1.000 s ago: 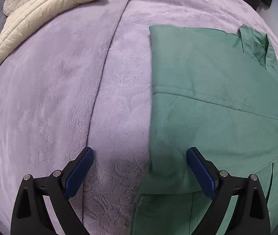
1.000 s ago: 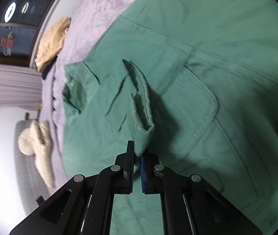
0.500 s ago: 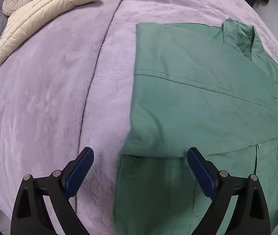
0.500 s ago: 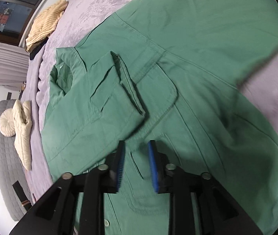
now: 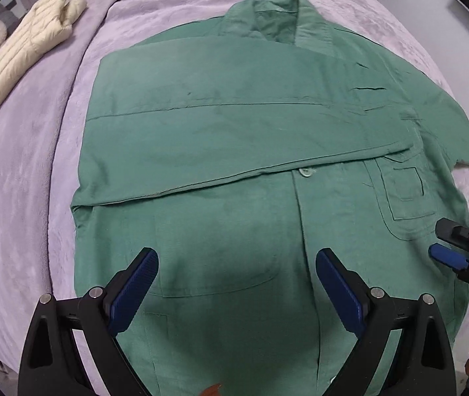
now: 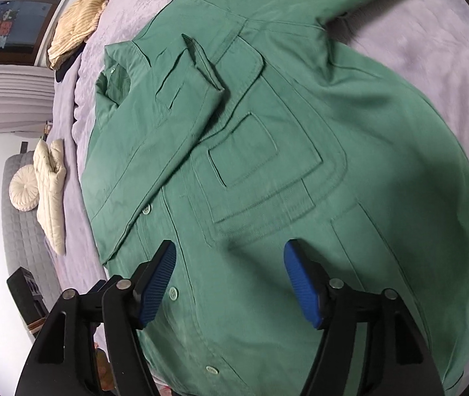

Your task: Fold small clothes

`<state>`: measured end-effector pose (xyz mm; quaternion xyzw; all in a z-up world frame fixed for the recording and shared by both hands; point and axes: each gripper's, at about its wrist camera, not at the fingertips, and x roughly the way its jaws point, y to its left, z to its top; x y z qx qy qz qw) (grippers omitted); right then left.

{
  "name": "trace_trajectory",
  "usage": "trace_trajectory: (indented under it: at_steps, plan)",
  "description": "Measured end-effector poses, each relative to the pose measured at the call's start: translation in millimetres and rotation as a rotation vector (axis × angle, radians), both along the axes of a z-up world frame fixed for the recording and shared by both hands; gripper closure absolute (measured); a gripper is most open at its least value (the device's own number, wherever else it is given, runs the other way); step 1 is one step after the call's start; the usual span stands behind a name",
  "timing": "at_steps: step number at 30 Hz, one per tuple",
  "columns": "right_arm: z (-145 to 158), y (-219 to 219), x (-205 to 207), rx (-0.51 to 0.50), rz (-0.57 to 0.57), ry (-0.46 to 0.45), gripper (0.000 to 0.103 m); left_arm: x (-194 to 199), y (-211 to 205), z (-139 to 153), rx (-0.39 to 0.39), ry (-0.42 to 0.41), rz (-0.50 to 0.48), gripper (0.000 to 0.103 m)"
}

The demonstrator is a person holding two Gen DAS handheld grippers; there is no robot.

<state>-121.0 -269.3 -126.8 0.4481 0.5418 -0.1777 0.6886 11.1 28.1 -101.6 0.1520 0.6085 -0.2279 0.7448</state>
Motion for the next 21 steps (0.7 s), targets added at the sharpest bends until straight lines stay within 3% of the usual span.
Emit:
trace_trajectory:
  at_steps: [2, 3, 6, 9, 15, 21]
  plan:
    - [4.2, -4.7, -3.8, 0.004, -0.003, -0.007, 0.024, -7.1, -10.2, 4.0, 0.003, -0.017, -0.032, 0.006]
    - [6.5, -7.3, -5.0, 0.002, -0.004, -0.009, 0.024, -8.2, -15.9, 3.9, 0.002, -0.015, -0.045, 0.000]
    - [15.3, -18.1, -9.9, -0.008, -0.004, -0.029, 0.023, -9.4, -34.2, 5.1, -0.003, -0.005, -0.065, 0.000]
    - [23.2, -30.1, -14.4, -0.019, -0.005, -0.043, 0.022, -12.4, -48.5, 8.1, 0.046, -0.019, -0.081, 0.000]
    - [35.5, -62.7, -32.9, -0.024, -0.053, -0.074, 0.022, -19.0, -78.0, -0.5, 0.077, 0.038, -0.091, 0.000]
    - [49.0, -116.4, -57.4, -0.050, -0.133, -0.113, 0.022, -24.8, -114.5, -9.4, 0.092, 0.031, -0.140, 0.000]
